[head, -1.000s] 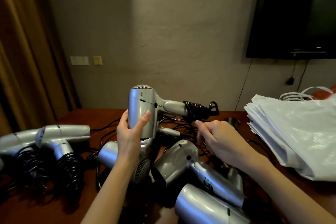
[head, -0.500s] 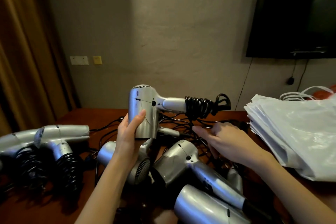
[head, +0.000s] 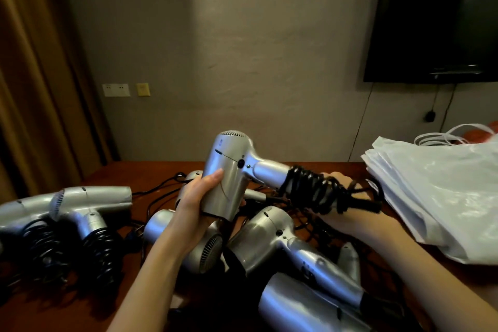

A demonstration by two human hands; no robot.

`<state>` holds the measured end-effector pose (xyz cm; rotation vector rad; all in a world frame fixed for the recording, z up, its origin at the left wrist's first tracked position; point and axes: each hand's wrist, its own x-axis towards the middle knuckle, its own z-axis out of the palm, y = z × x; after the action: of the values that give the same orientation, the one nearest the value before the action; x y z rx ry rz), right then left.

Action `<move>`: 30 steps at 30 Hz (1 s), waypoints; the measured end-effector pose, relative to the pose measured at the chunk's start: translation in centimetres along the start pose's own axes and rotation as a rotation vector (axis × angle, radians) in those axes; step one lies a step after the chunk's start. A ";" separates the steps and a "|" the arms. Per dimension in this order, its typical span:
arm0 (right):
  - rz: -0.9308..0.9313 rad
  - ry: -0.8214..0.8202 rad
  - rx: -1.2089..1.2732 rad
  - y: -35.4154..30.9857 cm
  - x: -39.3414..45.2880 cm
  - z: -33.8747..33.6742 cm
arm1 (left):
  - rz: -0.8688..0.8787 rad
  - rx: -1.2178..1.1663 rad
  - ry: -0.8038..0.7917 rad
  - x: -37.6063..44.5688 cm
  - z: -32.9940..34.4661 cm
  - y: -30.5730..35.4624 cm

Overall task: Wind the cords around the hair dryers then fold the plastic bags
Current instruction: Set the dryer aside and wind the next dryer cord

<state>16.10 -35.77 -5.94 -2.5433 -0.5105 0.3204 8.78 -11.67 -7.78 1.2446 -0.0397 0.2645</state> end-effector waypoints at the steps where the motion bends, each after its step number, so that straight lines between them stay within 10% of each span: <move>1: -0.015 0.075 -0.105 0.1 0.5 -0.5 | 0.003 0.010 -0.012 0.0 0.1 0.0; 8: -0.436 0.215 -0.098 -1.7 -0.7 -5.5 | 0.092 0.115 -0.035 0.0 0.6 -0.1; 15: -0.489 0.729 -0.375 -3.0 -2.9 -4.3 | 0.184 0.223 0.054 0.2 0.5 -0.6; 21: -0.489 0.621 -0.268 -3.8 -3.5 -4.0 | 0.255 0.284 0.141 0.2 -0.8 -0.1; 30: -0.396 0.038 0.459 -3.9 -2.5 -3.3 | 0.337 0.451 0.182 0.3 -0.6 -0.6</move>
<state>13.74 -35.18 -0.75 -1.9522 -0.8062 0.2112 9.14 -11.22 -8.46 1.6557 -0.0336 0.7079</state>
